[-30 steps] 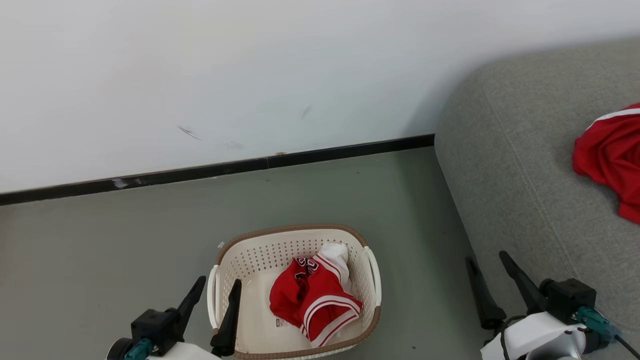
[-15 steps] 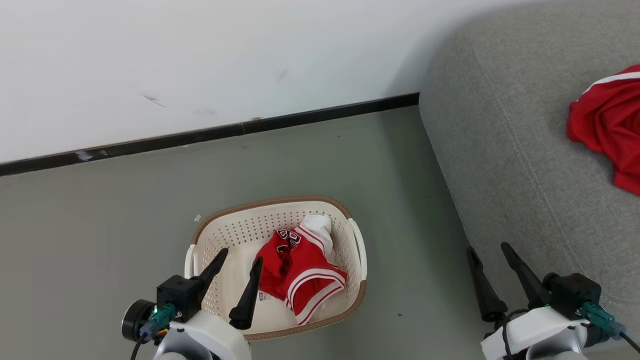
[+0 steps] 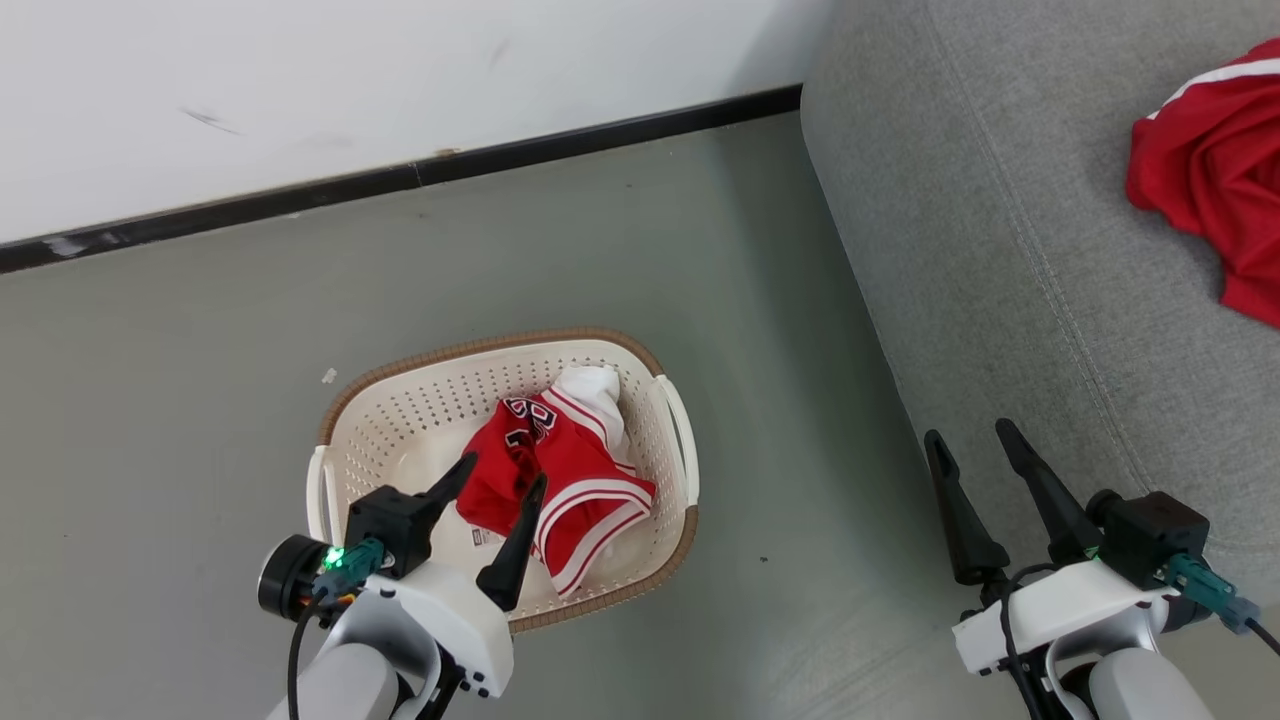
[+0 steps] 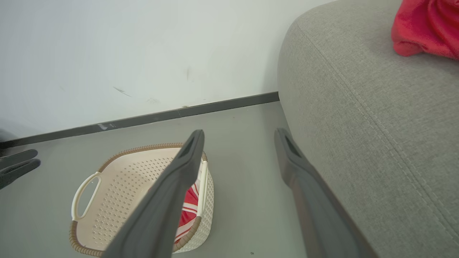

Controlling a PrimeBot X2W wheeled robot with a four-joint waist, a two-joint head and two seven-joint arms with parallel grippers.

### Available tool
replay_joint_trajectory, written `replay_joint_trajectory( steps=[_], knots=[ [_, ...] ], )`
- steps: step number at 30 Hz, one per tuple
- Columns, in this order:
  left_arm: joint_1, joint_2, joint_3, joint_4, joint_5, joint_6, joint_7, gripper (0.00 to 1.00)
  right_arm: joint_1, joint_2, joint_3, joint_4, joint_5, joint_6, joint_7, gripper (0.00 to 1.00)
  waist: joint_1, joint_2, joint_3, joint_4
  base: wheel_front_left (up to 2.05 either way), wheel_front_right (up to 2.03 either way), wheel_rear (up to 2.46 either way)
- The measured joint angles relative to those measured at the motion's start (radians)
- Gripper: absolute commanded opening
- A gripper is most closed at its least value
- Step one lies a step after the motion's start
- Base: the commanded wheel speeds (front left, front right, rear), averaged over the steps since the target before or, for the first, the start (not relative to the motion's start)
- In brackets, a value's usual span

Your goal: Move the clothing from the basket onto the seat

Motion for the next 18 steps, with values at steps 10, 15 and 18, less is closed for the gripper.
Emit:
replay_joint_trajectory(
  steps=[10, 15, 18],
  knots=[
    [-0.08, -0.001, -0.008, 0.018, 0.027, 0.0, 0.054, 1.0, -0.065, 0.001, 0.022, -0.015, 0.007, 0.0, 0.0, 1.0, 0.0, 0.0, 0.095, -0.038, 0.0, 0.0, 0.0],
    [-0.111, -0.001, -0.015, 0.039, 0.031, 0.0, 0.097, 1.0, -0.104, 0.001, 0.033, -0.033, 0.007, 0.0, 0.0, 1.0, 0.0, 0.0, 0.141, -0.057, 0.0, 0.0, 0.0],
    [-0.137, 0.001, -0.015, 0.048, 0.037, 0.001, 0.116, 1.0, -0.125, 0.001, 0.036, -0.043, 0.007, 0.0, 0.0, 1.0, 0.0, 0.0, 0.168, -0.069, 0.0, 0.0, 0.0]
  ],
)
